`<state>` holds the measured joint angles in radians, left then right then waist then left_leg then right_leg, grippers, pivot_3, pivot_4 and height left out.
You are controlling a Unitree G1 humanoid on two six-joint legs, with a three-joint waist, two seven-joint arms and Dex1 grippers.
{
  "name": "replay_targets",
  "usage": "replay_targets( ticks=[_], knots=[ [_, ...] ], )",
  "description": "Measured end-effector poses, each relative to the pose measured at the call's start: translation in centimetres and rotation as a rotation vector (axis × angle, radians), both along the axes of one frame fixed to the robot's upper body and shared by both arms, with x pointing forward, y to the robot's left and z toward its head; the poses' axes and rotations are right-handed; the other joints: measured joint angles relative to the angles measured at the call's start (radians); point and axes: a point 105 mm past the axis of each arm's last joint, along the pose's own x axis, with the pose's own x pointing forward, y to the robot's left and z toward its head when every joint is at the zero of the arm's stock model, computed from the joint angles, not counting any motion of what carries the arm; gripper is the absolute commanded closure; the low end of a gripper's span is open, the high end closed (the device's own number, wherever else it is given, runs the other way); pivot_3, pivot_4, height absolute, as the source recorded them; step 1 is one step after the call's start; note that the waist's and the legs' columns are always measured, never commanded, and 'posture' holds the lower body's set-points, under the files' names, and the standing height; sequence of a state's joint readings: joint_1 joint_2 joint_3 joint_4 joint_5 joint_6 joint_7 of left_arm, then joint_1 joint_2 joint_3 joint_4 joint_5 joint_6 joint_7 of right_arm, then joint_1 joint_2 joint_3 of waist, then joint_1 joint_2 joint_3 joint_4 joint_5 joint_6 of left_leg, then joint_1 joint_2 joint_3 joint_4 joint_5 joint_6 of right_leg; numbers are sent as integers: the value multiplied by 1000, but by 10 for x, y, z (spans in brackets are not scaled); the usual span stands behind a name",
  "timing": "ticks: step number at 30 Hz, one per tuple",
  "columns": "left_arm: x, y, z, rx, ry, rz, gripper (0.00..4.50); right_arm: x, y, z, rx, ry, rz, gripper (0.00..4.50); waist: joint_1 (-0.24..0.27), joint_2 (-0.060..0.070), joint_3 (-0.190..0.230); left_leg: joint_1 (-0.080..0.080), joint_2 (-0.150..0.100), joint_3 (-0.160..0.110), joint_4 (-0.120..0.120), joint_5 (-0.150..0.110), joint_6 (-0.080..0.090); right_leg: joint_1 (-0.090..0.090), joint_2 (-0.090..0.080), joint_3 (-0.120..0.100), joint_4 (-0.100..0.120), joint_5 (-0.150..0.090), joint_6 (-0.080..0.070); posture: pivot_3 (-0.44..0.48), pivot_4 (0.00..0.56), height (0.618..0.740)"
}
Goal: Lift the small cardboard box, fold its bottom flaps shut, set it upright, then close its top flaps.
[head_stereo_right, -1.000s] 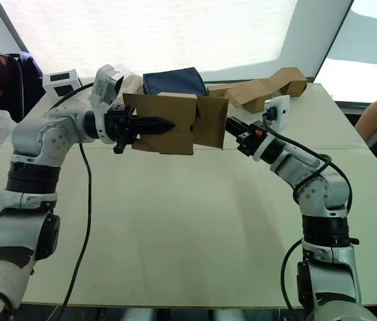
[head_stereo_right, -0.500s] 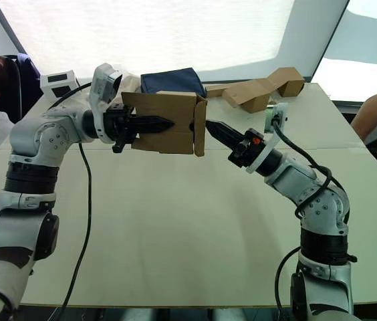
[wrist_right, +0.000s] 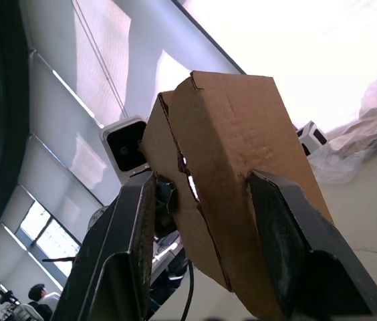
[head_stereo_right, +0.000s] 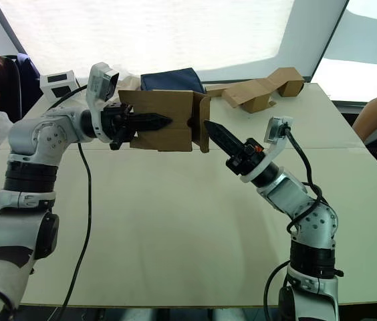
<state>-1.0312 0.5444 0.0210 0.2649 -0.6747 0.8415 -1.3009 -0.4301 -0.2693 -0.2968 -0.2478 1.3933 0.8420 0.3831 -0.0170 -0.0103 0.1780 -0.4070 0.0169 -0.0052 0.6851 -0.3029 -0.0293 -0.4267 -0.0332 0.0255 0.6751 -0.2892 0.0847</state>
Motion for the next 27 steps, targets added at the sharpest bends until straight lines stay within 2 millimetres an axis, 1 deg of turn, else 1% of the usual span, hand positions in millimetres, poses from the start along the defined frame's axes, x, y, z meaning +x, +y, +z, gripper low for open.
replay_targets(
  ticks=[1,2,3,5,6,19,21,22,23,27],
  knots=[
    [0,0,0,-2,1,-2,4500,0,0,0,9,4,2,2779,0,0,0,0,0,0,0,0,0,0,0,0,0,0,0,0,150,740],
    [0,0,0,-4,2,-4,4500,0,1,-1,14,5,2,2942,-1,0,0,0,0,0,0,0,0,0,0,0,0,0,0,0,150,740],
    [-1,0,1,-6,3,-5,4500,0,2,-1,18,6,3,3266,-1,0,0,0,0,0,0,0,0,0,0,0,0,0,0,0,150,740],
    [-1,0,1,-10,4,-9,4500,0,3,-3,21,11,2,4240,-1,0,0,0,0,0,0,0,0,0,0,0,0,0,0,0,150,740],
    [-1,0,1,-10,5,-9,4500,0,4,-4,24,17,2,4465,-1,0,0,0,0,0,0,0,0,0,0,0,0,0,0,0,150,740],
    [-2,-1,2,-8,-1,-10,4500,4,5,-6,39,23,-24,4465,-1,0,0,0,0,0,0,0,0,0,0,0,0,0,0,0,150,740],
    [-2,-1,2,-7,-1,-9,4500,5,5,-6,40,21,-26,3959,-1,0,0,0,0,0,0,0,0,0,0,0,0,0,0,0,150,740],
    [-2,-1,2,-7,-1,-8,4500,5,4,-5,43,19,-31,3814,-1,0,0,0,0,0,0,0,0,0,0,0,0,0,0,0,150,740],
    [-2,-1,2,-7,-2,-8,4500,5,4,-5,45,17,-34,3350,-1,0,0,0,0,0,0,0,0,0,0,0,0,0,0,0,150,740],
    [-2,-1,2,-7,-2,-8,4500,8,0,-7,60,33,-49,1883,-1,0,0,0,0,0,0,0,0,0,0,0,0,0,0,0,150,740]
  ],
)
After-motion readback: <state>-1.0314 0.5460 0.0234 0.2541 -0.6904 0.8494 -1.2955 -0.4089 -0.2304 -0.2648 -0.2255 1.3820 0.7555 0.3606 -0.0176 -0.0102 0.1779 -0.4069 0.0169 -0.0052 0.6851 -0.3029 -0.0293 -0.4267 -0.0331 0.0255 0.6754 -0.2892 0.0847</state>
